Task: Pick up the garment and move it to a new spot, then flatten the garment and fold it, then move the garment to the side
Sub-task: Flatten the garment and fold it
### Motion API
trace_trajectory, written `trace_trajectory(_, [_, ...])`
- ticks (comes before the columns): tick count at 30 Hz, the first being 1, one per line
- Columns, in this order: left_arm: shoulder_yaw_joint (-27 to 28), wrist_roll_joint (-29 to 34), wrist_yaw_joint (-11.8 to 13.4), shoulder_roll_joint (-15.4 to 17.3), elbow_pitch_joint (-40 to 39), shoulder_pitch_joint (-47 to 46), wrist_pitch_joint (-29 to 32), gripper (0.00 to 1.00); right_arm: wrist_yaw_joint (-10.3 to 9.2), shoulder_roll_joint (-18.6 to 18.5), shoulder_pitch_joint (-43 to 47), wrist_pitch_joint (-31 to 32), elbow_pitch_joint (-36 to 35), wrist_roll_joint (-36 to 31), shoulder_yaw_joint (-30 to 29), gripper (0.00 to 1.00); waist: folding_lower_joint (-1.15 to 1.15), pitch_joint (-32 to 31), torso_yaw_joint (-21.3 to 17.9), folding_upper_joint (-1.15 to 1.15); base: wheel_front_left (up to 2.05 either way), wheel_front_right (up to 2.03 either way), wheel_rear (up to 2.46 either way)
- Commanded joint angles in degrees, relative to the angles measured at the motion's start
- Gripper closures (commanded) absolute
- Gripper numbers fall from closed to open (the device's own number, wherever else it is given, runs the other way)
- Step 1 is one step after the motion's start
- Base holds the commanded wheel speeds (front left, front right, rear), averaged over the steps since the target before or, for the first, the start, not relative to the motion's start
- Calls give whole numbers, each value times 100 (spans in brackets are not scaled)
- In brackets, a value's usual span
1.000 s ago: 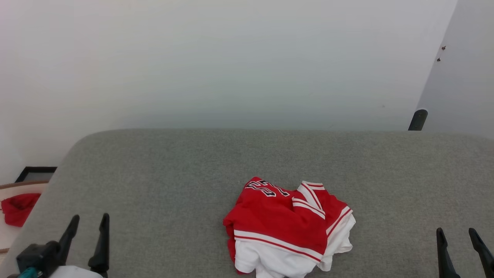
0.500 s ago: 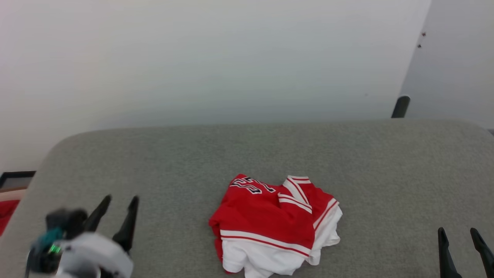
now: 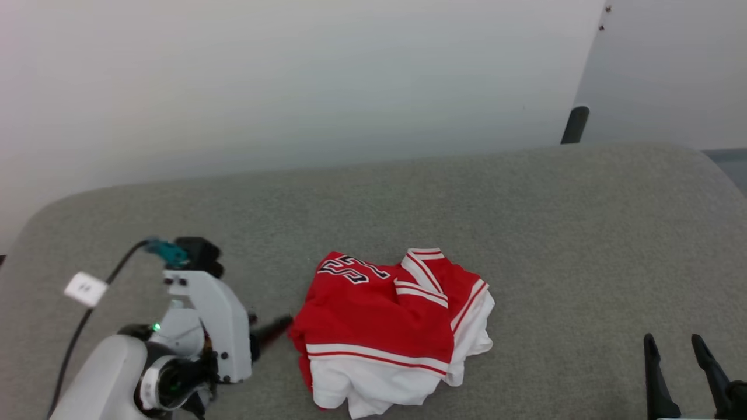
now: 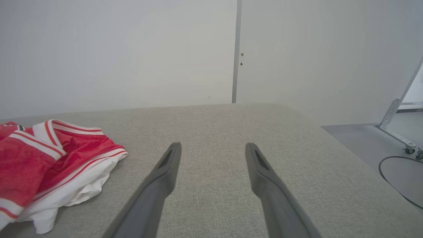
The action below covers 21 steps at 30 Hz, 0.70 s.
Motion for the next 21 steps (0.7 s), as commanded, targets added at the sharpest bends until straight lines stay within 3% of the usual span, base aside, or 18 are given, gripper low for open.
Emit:
trace_trajectory(1, [-70, -91, 109, 24, -56, -83, 309, 0, 0, 20, -77, -28, 5, -7, 32, 0, 0, 95, -100, 0, 0, 0, 0])
trace_trajectory(4, [-222, -203, 352, 53, -111, -184, 968, 0, 0, 49, -111, -28, 28, -5, 100, 0, 0, 172, -185, 0, 0, 0, 0])
trace_trajectory(8, [-352, -186, 484, 38, -101, -306, 1280, 0, 0, 72, -199, -29, 51, 17, 158, 0, 0, 288, -288, 0, 0, 0, 0])
trace_trajectory(21, [-615, -148, 356, -258, 553, -621, 1276, 0, 0, 156, -503, -29, 37, 34, 309, 0, 0, 841, -567, 0, 0, 0, 0])
